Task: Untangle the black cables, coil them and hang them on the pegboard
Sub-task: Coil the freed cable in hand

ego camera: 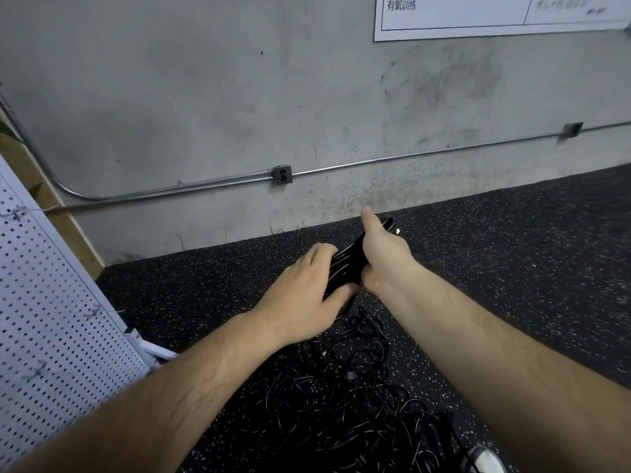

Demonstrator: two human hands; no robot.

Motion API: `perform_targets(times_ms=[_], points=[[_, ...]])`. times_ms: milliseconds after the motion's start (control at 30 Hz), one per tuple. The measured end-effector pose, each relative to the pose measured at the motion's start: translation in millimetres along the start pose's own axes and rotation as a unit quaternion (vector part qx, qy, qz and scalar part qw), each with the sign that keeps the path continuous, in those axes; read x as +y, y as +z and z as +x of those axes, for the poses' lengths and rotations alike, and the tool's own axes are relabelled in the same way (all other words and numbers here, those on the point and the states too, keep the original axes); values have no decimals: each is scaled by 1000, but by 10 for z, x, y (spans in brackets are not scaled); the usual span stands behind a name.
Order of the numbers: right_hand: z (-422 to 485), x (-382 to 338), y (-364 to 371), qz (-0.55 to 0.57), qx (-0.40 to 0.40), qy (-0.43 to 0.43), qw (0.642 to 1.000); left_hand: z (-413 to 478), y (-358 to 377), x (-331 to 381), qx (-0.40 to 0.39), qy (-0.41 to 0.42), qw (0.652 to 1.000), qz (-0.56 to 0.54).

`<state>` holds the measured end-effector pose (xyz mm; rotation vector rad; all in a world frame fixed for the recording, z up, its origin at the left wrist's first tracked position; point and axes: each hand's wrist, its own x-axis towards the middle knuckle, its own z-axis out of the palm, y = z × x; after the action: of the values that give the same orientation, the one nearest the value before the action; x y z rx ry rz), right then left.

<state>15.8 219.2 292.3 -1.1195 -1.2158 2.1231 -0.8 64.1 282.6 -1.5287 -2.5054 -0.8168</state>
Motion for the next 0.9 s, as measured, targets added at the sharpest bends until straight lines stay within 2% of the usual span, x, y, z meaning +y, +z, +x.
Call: perform_targets(times_ms=[133,233,333,400,433,500,567,667,767,833,900], points=[[-251,-67,-13,-57,-66,-104,991,48,15,-19,46,-51,994,-81],[-439,-40,20,-115,-89,-157,977,106,-31,3,40,-115,982,-142],[-560,-11,36,-167,-112,-210,957,141,-58,-14,29,-134,974,-180],[-590,-15,46,-193,-134,-243,941,154,-76,-32,30,-165,945,-279],[-593,-27,52,-197,-150,-249,936,164,-92,-32,37,-191,918,-347],[-551,-65,62,-187,-183,-239,935,184,-140,-26,66,-238,852,-462],[-479,-108,51,-148,-234,-212,937,183,-189,-30,93,-248,820,-507],[-399,-153,5,-35,-336,-151,929,157,-187,-26,96,-223,822,-515],[-416,-184,-8,26,-349,-92,932,163,-174,-29,95,-247,799,-541],[-437,-193,-6,36,-364,-78,927,170,-212,-64,90,-243,779,-571],[-469,-176,6,-12,-362,-97,927,159,-259,-116,59,-229,791,-565]])
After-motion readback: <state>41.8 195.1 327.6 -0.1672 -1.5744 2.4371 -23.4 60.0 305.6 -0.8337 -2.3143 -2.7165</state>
